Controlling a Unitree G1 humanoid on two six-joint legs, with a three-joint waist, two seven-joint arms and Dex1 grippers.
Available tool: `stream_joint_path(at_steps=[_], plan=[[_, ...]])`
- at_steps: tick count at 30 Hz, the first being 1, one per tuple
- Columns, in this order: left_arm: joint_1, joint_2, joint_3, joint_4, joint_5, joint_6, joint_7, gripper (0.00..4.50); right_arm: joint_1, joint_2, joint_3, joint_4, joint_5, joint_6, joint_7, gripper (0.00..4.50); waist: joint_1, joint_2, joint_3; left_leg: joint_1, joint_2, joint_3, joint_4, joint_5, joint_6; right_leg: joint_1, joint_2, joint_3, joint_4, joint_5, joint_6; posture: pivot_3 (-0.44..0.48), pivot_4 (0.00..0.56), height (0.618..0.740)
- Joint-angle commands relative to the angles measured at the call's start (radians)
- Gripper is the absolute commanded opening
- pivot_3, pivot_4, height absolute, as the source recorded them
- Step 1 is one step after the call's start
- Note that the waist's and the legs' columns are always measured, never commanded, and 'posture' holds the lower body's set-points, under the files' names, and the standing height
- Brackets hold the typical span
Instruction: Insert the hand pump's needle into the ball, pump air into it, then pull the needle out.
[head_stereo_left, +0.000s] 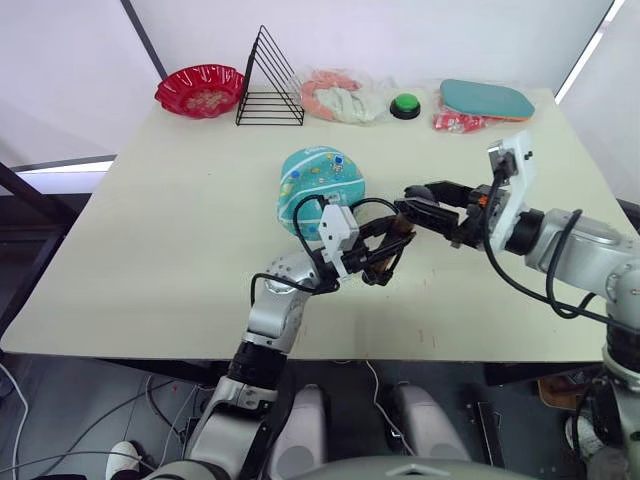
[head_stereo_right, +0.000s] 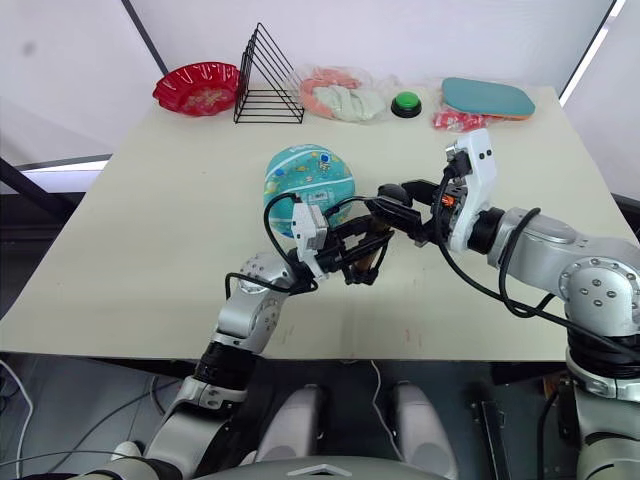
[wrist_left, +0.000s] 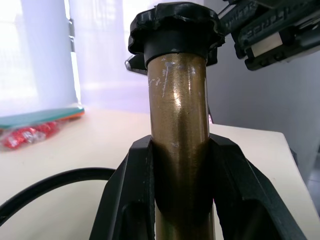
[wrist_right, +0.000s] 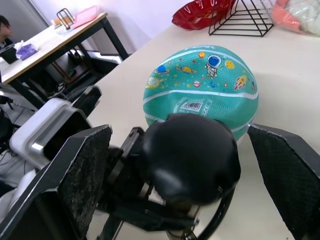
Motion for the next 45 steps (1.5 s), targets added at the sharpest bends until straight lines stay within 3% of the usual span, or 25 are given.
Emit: stream_joint_path(at_steps=[1, 15, 16, 17, 18, 22, 27, 28, 32, 34, 38, 45], plan=[[0.008, -0.009, 0.001, -0.037, -0.004, -0.035, 0.022, 0.99, -0.002, 0.014, -0.028, -0.024, 0.005, -0.035, -0.015, 4.50, 0.000, 0.000, 0.000, 0.000, 0.000, 0.000, 0.000, 0.000, 0.000, 0.000, 0.000, 0.000, 0.000, 0.000, 0.000, 0.000, 0.150, 0.740], [-0.004, -0.017, -0.004, -0.070, -0.026, -0.001, 0.045, 0.99, 0.012, 0.068, -0.008, -0.031, -0.040, -0.074, -0.013, 4.50, -0.003, 0.000, 0.000, 0.000, 0.000, 0.000, 0.000, 0.000, 0.000, 0.000, 0.001, 0.000, 0.000, 0.000, 0.000, 0.000, 0.150, 0.740], [-0.004, -0.017, -0.004, -0.073, -0.027, 0.002, 0.047, 0.99, 0.013, 0.071, -0.007, -0.031, -0.042, -0.075, -0.012, 3.97, -0.003, 0.000, 0.000, 0.000, 0.000, 0.000, 0.000, 0.000, 0.000, 0.000, 0.001, 0.000, 0.000, 0.000, 0.000, 0.000, 0.150, 0.740], [-0.003, -0.018, -0.005, -0.076, -0.027, 0.003, 0.047, 0.99, 0.013, 0.074, -0.005, -0.032, -0.049, -0.076, -0.009, 3.97, -0.003, 0.000, 0.000, 0.000, 0.000, 0.000, 0.000, 0.000, 0.000, 0.000, 0.001, 0.000, 0.000, 0.000, 0.000, 0.000, 0.150, 0.740], [-0.003, -0.018, -0.005, -0.078, -0.027, 0.004, 0.048, 0.99, 0.014, 0.075, -0.004, -0.032, -0.054, -0.076, -0.007, 3.31, -0.003, 0.000, 0.000, 0.000, 0.000, 0.000, 0.000, 0.000, 0.000, 0.000, 0.001, 0.000, 0.000, 0.000, 0.000, 0.000, 0.150, 0.740], [-0.005, -0.014, -0.011, -0.084, -0.033, 0.013, 0.039, 0.99, 0.003, 0.084, -0.007, -0.026, -0.063, -0.084, 0.000, 1.86, -0.003, 0.000, 0.000, 0.000, 0.000, 0.000, 0.000, 0.000, 0.000, 0.000, 0.001, 0.000, 0.000, 0.000, 0.000, 0.000, 0.150, 0.740], [-0.002, 0.023, -0.011, -0.115, -0.109, 0.144, -0.013, 0.99, -0.024, 0.053, -0.002, -0.033, -0.079, -0.074, 0.039, 1.86, -0.004, 0.000, 0.000, 0.000, 0.000, 0.000, 0.000, 0.000, 0.000, 0.000, 0.001, 0.000, 0.000, 0.000, 0.000, 0.000, 0.150, 0.740], [0.001, 0.044, -0.010, -0.130, -0.124, 0.181, -0.027, 2.01, -0.030, 0.040, 0.003, -0.036, -0.091, -0.072, 0.052, 1.86, -0.004, 0.000, 0.000, 0.000, 0.000, 0.000, 0.000, 0.000, 0.000, 0.000, 0.001, 0.000, 0.000, 0.000, 0.000, 0.000, 0.150, 0.740], [0.005, 0.145, 0.007, -0.165, -0.144, 0.328, -0.043, 3.81, -0.065, -0.002, 0.031, -0.037, -0.122, -0.062, 0.107, 1.86, -0.014, 0.000, 0.000, 0.001, 0.001, 0.000, 0.000, 0.000, 0.000, 0.000, 0.001, 0.000, 0.000, 0.000, 0.000, 0.000, 0.150, 0.740], [0.010, 0.184, 0.010, -0.174, -0.142, 0.367, -0.043, 4.50, -0.080, -0.016, 0.039, -0.035, -0.130, -0.057, 0.133, 1.86, -0.019, 0.000, 0.000, 0.001, 0.001, -0.001, 0.000, 0.000, 0.000, 0.000, 0.001, -0.001, 0.000, 0.000, 0.000, 0.000, 0.150, 0.740], [0.031, 0.260, -0.055, -0.136, -0.064, 0.380, -0.082, 4.50, -0.129, -0.042, 0.051, -0.022, -0.128, -0.036, 0.186, 1.86, -0.024, 0.001, 0.000, 0.000, 0.001, -0.001, 0.000, 0.000, 0.000, 0.000, 0.001, 0.000, 0.000, 0.000, 0.000, 0.000, 0.150, 0.740], [0.013, 0.226, -0.096, -0.047, 0.008, 0.336, -0.065, 4.50, -0.164, -0.052, 0.058, -0.010, -0.135, -0.021, 0.241, 1.86, -0.022, 0.001, 0.000, 0.000, 0.001, -0.001, -0.001, 0.000, 0.000, 0.000, 0.001, -0.001, -0.001, 0.000, 0.000, 0.000, 0.150, 0.740]])
